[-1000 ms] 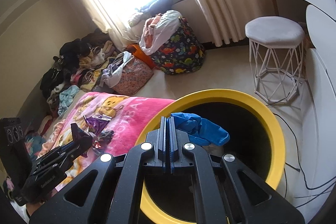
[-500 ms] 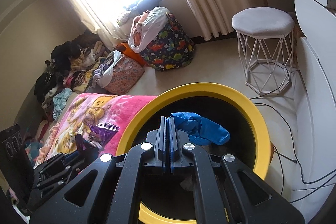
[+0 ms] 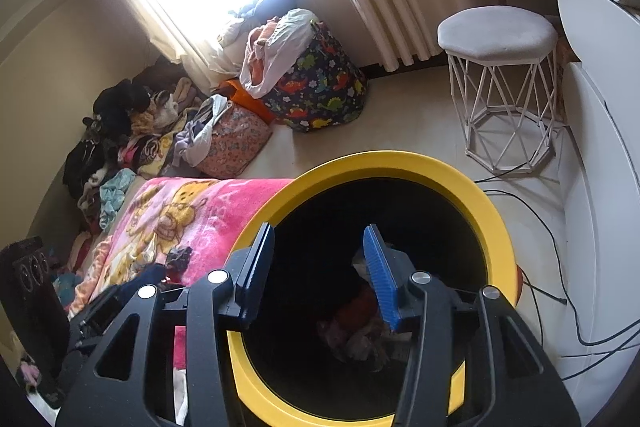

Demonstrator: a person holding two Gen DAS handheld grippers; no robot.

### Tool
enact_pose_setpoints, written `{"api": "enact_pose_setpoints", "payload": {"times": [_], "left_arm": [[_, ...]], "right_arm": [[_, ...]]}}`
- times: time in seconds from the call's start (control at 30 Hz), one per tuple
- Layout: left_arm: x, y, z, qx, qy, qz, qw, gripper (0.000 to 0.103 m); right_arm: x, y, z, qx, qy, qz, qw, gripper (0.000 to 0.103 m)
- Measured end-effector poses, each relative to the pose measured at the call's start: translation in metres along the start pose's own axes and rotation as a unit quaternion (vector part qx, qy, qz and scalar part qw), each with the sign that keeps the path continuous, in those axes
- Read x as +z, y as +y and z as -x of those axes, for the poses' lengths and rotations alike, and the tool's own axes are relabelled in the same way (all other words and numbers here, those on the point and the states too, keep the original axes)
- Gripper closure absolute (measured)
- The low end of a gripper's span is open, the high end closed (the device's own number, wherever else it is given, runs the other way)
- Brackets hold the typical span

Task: Collect trash
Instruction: 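Open both tools to drop the wrapper and bag into the bin, then move both tools back over the remaining wrappers on the blanket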

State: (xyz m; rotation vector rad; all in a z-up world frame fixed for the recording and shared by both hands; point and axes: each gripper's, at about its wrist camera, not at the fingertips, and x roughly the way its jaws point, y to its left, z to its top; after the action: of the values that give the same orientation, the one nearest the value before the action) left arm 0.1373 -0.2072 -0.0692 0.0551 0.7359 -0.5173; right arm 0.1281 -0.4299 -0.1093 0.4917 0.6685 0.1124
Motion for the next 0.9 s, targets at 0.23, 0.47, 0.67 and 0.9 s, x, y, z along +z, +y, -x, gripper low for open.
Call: {"api": "enact_pose_setpoints", "payload": {"times": [0.23,0.47,0.67,0.9], "left_arm": [[0.004,0.025,0.013,0.026,-0.019,0.036,0.9988,0.015],[0.006,0.043,0.026,0.042,-0.036,0.054,0.997,0.013],[0.006,0.058,0.034,0.049,-0.044,0.068,0.9955,0.011],[0.003,0.076,0.041,0.063,-0.05,0.088,0.9929,0.011]], "right_arm": [[-0.002,0.016,-0.004,0.004,0.005,0.021,1.0,0.052],[-0.004,0.037,-0.005,0.015,0.0,0.049,0.999,0.048],[-0.003,0.054,-0.006,0.024,-0.005,0.071,0.997,0.045],[-0.005,0.072,-0.01,0.034,-0.002,0.091,0.995,0.043]]}}
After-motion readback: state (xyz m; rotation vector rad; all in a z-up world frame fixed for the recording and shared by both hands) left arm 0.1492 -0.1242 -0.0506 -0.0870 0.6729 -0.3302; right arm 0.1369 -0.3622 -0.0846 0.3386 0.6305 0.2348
